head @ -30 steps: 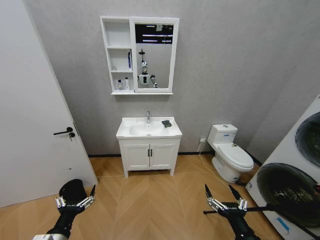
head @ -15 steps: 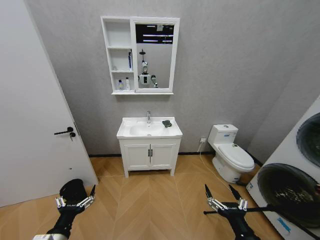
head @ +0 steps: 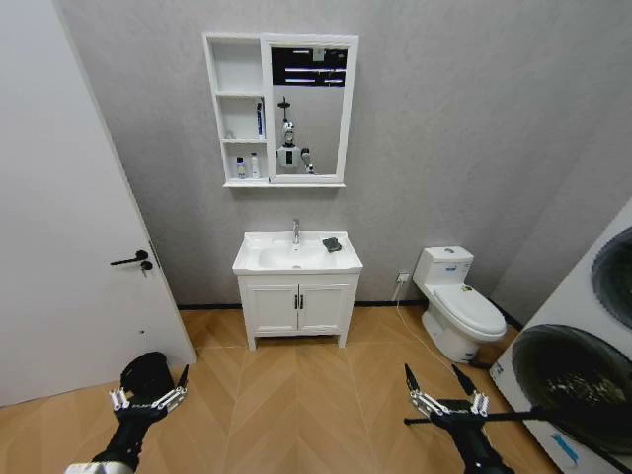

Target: Move facial cleanser and shampoo from washbasin to cabinet, then wipe washbasin with towel.

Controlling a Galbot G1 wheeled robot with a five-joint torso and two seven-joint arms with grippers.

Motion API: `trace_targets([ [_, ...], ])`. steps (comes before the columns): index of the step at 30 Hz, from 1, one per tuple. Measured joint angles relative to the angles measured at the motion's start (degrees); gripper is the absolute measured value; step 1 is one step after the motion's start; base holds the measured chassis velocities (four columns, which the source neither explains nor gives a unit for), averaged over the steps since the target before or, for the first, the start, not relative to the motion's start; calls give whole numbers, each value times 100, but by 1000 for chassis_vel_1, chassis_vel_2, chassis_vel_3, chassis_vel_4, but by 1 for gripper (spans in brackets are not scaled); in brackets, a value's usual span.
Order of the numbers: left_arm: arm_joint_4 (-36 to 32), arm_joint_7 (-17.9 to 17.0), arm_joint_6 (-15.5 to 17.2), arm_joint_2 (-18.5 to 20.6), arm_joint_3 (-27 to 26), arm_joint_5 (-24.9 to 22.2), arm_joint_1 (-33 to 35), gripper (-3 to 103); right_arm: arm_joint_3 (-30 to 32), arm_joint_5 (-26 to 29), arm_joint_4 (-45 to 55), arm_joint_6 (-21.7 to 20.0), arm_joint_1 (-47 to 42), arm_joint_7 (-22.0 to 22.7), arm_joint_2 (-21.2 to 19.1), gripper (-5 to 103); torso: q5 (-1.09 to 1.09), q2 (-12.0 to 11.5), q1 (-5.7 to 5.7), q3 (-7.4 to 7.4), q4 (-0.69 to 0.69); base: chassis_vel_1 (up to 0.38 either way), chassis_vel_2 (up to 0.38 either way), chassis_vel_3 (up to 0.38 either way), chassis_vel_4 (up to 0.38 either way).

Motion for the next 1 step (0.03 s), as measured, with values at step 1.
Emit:
trace_targets([
  [1, 0, 0, 0, 0, 0, 0, 0, 100, 0, 0, 0, 0, 0, 0, 0, 100, 0, 0, 0, 0, 0, 0, 0, 0, 0],
])
